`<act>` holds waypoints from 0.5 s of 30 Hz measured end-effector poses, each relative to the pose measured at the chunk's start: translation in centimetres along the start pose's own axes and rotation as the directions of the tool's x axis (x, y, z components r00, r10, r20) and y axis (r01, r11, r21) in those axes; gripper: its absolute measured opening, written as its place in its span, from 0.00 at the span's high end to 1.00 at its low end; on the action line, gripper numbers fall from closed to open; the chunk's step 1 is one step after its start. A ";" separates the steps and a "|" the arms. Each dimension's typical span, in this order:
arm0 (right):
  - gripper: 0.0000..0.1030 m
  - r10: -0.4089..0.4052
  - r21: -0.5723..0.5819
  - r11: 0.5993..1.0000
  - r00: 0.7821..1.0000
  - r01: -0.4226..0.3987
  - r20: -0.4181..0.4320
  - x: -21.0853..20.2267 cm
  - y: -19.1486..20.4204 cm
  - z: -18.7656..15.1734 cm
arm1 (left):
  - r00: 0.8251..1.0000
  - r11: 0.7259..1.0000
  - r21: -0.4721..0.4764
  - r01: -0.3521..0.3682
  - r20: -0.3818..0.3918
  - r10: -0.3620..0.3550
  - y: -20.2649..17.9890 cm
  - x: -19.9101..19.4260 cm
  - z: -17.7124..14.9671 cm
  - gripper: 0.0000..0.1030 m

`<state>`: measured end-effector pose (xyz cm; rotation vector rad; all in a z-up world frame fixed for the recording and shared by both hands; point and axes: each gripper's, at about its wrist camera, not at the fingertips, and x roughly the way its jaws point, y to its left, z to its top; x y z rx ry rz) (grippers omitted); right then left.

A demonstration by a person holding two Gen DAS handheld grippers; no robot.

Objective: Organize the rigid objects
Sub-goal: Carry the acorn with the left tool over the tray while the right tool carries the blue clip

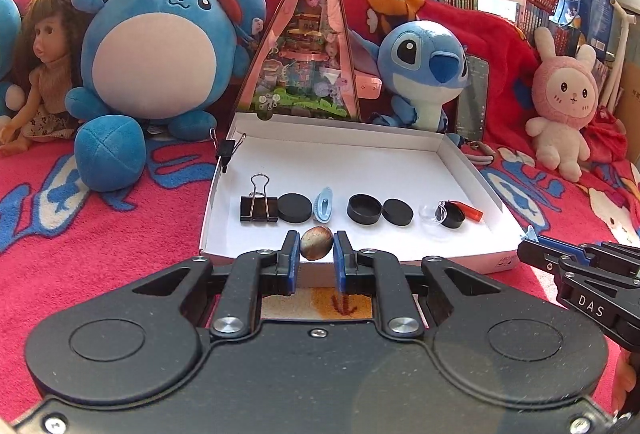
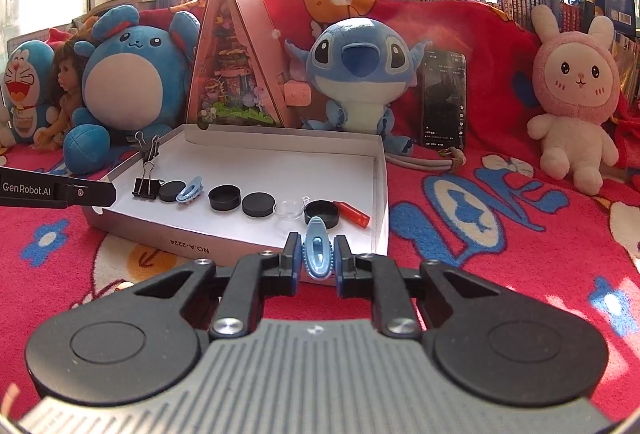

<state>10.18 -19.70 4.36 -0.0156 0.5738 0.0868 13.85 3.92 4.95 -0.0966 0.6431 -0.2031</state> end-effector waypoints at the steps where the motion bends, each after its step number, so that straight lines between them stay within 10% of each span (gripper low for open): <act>1: 0.80 -0.001 0.003 1.000 1.000 0.001 -0.001 0.2 -0.1 0.1 | 1.000 1.000 -0.002 -0.001 -0.003 0.001 0.0 0.2 0.1 0.84; 15: 0.80 -0.013 0.067 0.998 1.000 0.015 -0.022 2.9 -1.0 1.0 | 1.000 1.000 0.018 0.001 -0.027 0.000 -1.1 3.2 1.2 0.84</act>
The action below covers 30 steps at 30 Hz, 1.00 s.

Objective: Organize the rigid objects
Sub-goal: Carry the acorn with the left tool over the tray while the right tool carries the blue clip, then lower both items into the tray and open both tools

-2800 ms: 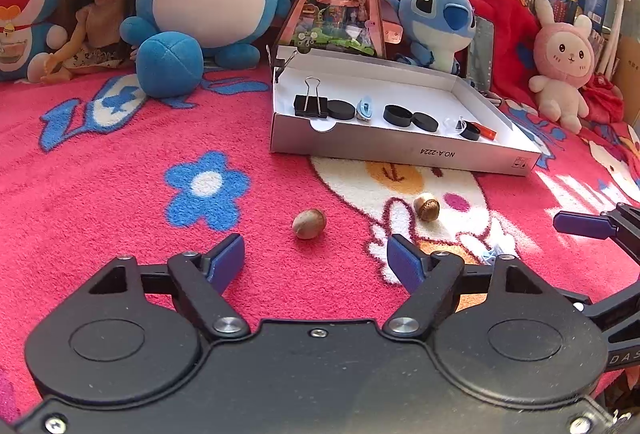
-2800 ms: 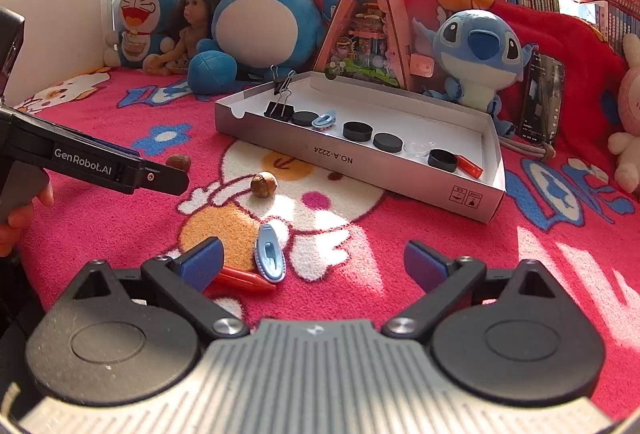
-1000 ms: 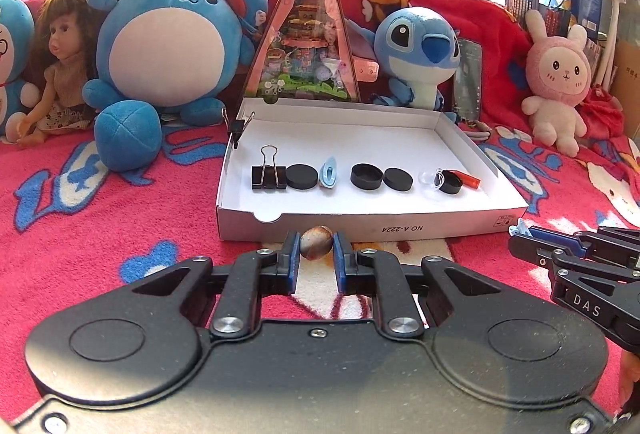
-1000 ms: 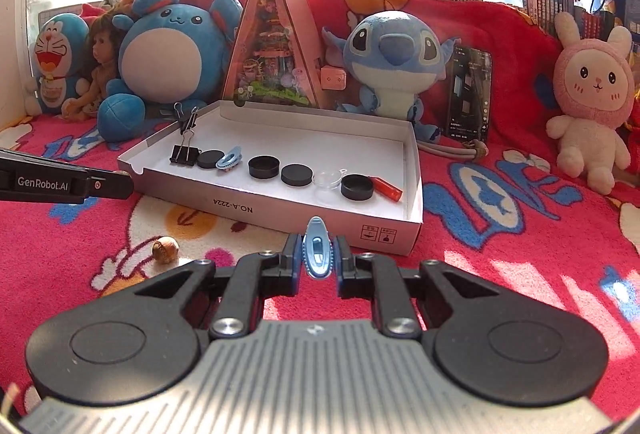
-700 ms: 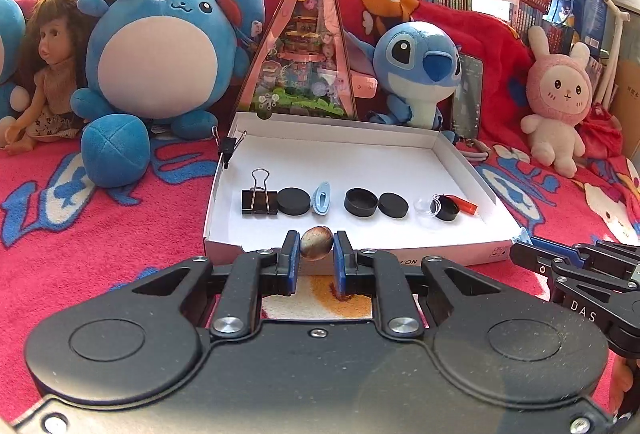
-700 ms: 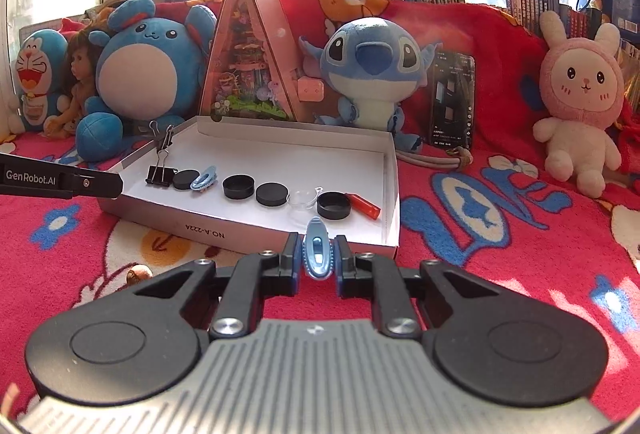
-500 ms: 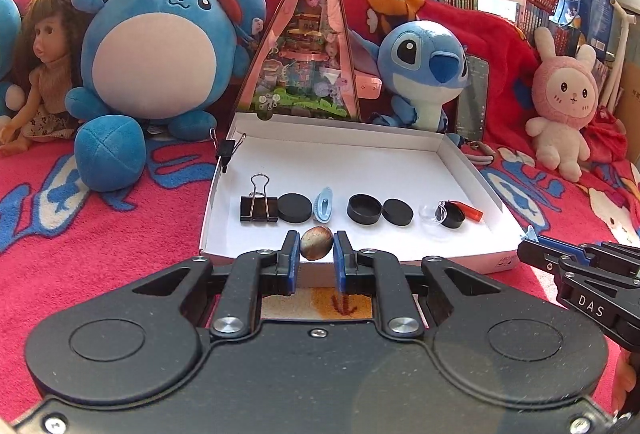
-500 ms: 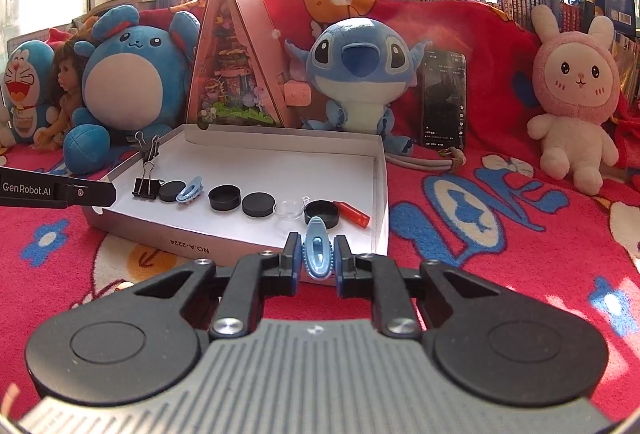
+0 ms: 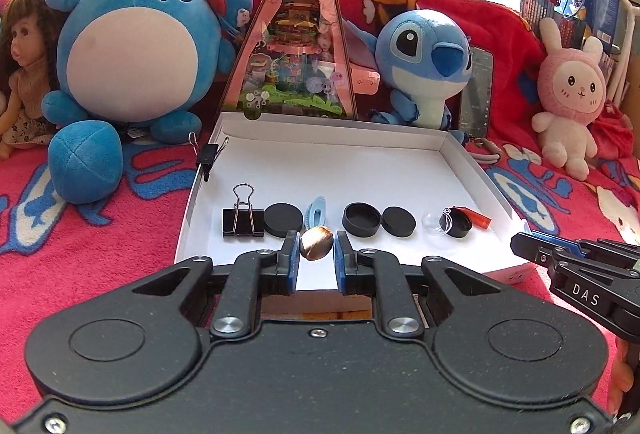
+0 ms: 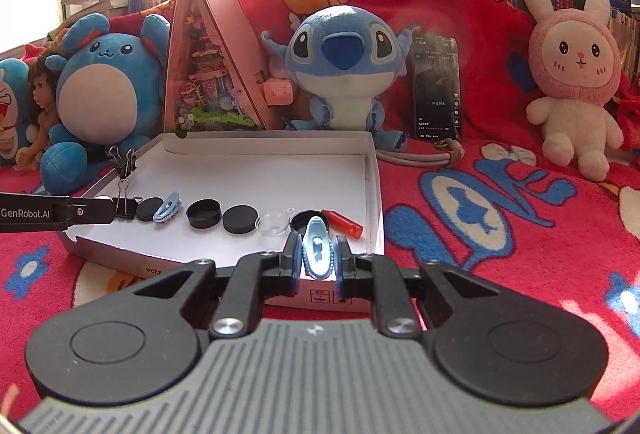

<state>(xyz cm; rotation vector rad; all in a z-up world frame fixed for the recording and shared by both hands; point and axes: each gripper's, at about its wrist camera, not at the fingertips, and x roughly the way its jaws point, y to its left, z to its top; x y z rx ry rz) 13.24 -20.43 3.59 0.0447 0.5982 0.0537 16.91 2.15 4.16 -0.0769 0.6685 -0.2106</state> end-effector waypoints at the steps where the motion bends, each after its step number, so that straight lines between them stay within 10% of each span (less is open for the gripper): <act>1: 0.80 0.000 0.005 1.000 1.000 0.000 -0.004 0.3 -0.1 0.1 | 1.000 1.000 0.002 0.000 -0.006 0.000 -0.1 0.3 0.1 0.84; 30: 0.80 -0.015 0.103 0.994 0.996 0.024 -0.090 5.6 -1.2 1.0 | 0.998 0.999 -0.038 -0.031 -0.064 0.028 -1.2 5.5 0.8 0.84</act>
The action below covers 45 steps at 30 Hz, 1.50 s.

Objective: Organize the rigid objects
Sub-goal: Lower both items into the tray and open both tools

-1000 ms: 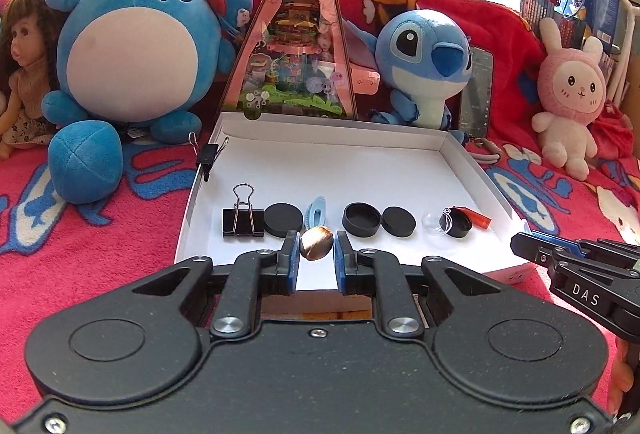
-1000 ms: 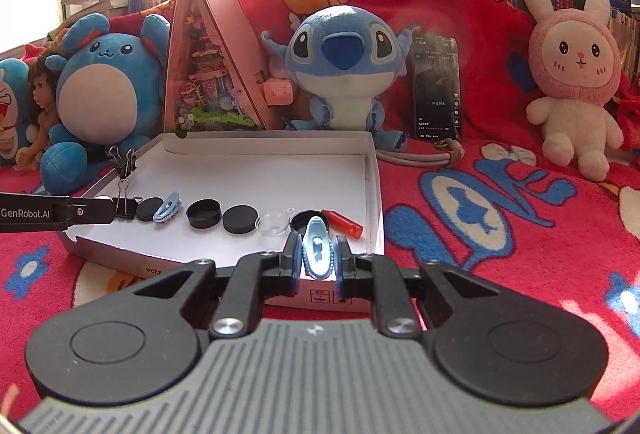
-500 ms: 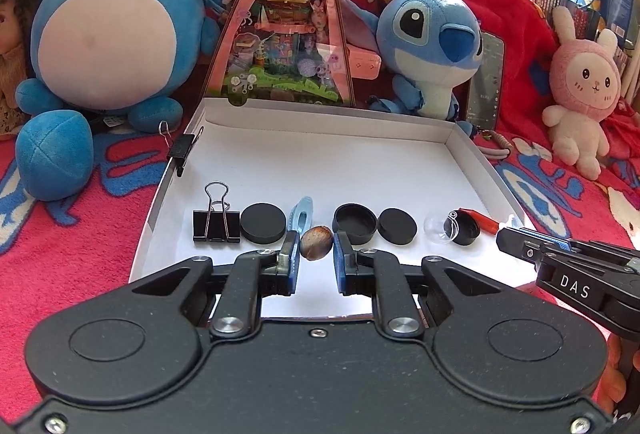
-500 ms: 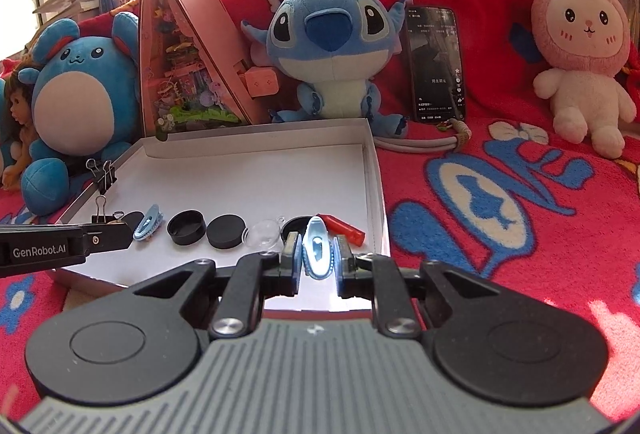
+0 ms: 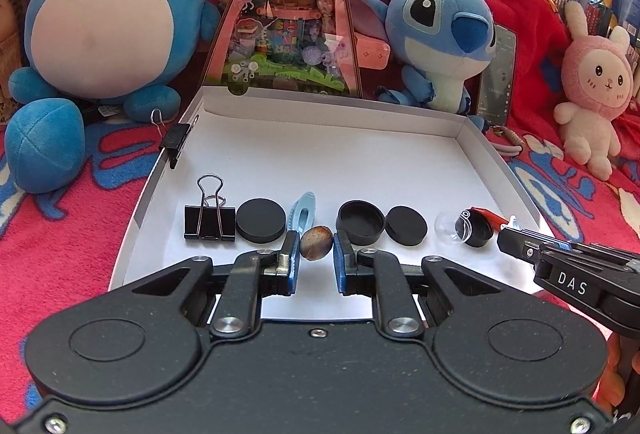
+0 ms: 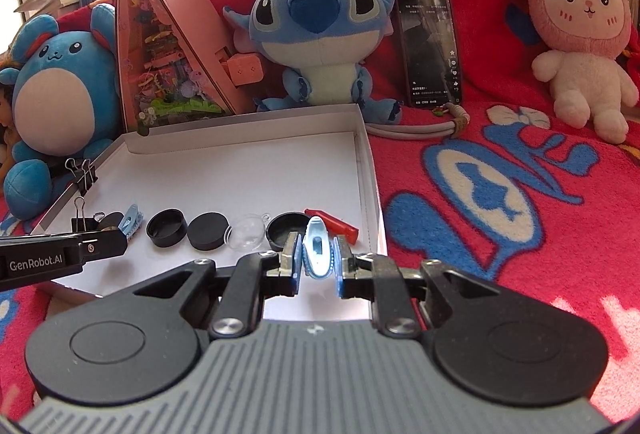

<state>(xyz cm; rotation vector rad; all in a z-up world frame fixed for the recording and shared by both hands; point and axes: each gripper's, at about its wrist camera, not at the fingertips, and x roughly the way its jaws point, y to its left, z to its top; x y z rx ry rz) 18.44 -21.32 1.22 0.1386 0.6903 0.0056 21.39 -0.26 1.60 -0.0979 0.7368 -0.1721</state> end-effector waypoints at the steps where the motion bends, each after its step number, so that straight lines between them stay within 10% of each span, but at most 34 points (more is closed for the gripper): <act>1: 0.80 -0.001 0.000 1.000 1.000 0.001 -0.001 0.1 0.0 0.0 | 1.000 1.000 -0.001 -0.001 -0.002 0.001 0.0 0.1 0.0 0.84; 35: 0.78 -0.004 -0.008 1.000 1.000 0.004 -0.011 1.0 0.2 -0.1 | 1.000 1.000 0.017 -0.018 0.000 0.018 -0.4 0.9 -0.3 0.83; 45: 0.57 -0.004 0.000 1.000 1.000 0.004 0.002 0.3 0.2 -0.2 | 1.000 0.998 0.052 -0.022 0.023 0.021 -0.6 -0.3 -0.5 0.70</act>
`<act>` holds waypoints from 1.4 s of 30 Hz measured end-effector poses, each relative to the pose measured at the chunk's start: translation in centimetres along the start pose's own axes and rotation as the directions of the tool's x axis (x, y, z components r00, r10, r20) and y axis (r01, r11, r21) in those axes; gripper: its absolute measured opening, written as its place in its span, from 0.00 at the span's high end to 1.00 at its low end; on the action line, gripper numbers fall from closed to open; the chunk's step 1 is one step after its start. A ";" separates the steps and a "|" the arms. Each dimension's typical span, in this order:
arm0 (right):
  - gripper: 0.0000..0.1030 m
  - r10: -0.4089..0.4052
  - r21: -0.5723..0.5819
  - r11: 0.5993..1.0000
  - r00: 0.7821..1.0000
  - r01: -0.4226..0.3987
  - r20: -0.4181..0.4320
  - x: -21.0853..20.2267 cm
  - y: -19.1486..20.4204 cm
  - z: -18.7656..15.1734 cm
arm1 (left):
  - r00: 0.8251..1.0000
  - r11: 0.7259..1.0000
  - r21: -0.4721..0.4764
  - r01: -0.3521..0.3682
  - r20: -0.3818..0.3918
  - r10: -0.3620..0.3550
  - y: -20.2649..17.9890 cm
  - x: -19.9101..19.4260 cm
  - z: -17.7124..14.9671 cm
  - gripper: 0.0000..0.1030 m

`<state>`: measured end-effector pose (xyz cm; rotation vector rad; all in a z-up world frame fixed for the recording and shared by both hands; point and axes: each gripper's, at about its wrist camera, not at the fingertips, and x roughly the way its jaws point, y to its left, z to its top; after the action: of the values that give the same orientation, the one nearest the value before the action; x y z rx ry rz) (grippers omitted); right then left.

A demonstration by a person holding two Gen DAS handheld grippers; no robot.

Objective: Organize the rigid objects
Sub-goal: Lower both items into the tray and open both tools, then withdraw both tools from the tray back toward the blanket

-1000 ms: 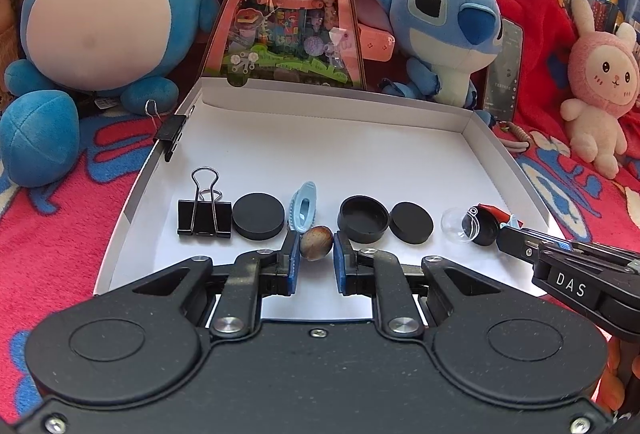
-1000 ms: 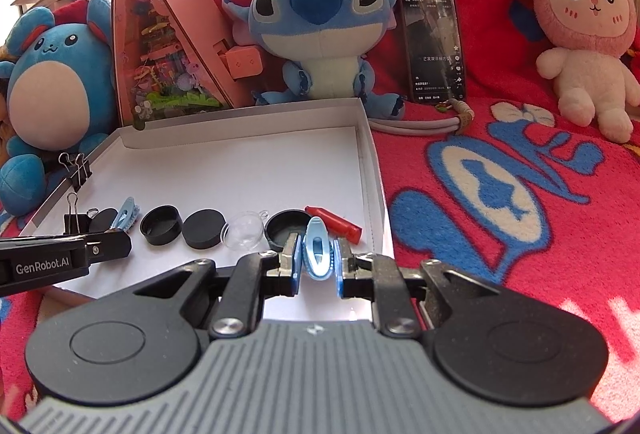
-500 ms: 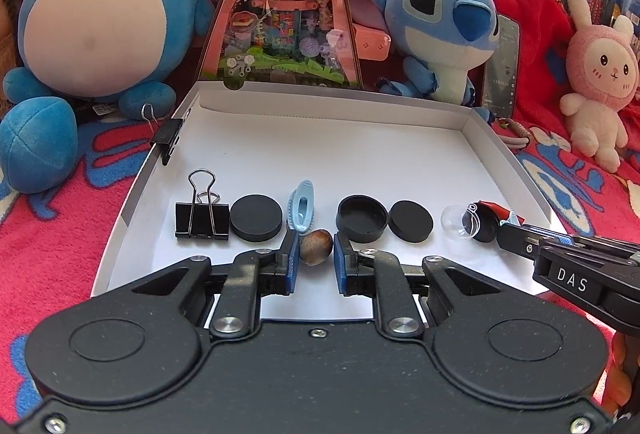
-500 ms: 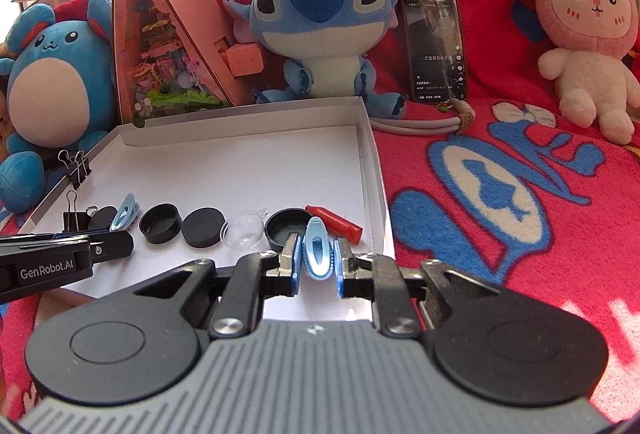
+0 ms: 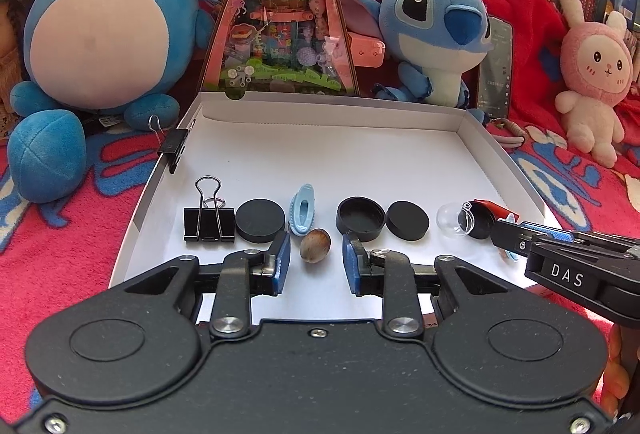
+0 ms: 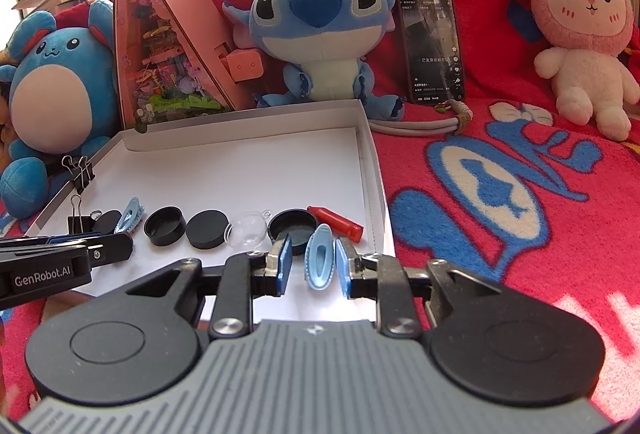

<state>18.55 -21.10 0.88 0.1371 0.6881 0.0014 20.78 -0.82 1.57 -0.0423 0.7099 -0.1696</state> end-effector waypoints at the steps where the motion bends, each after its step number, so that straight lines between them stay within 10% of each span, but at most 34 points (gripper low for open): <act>1: 0.56 -0.002 -0.005 1.000 1.000 0.002 0.002 -0.1 0.1 0.0 | 1.000 1.000 0.006 0.000 0.004 0.000 0.0 -0.2 0.0 0.68; 42: 0.21 0.099 -0.174 0.981 0.989 -0.080 0.106 -9.1 2.8 -4.5 | 0.991 0.986 0.114 0.118 0.049 -0.124 0.2 -9.8 -6.0 0.44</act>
<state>8.82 -18.19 3.55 0.0039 0.5641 0.1374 9.64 1.16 3.30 0.0164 0.6417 -0.3230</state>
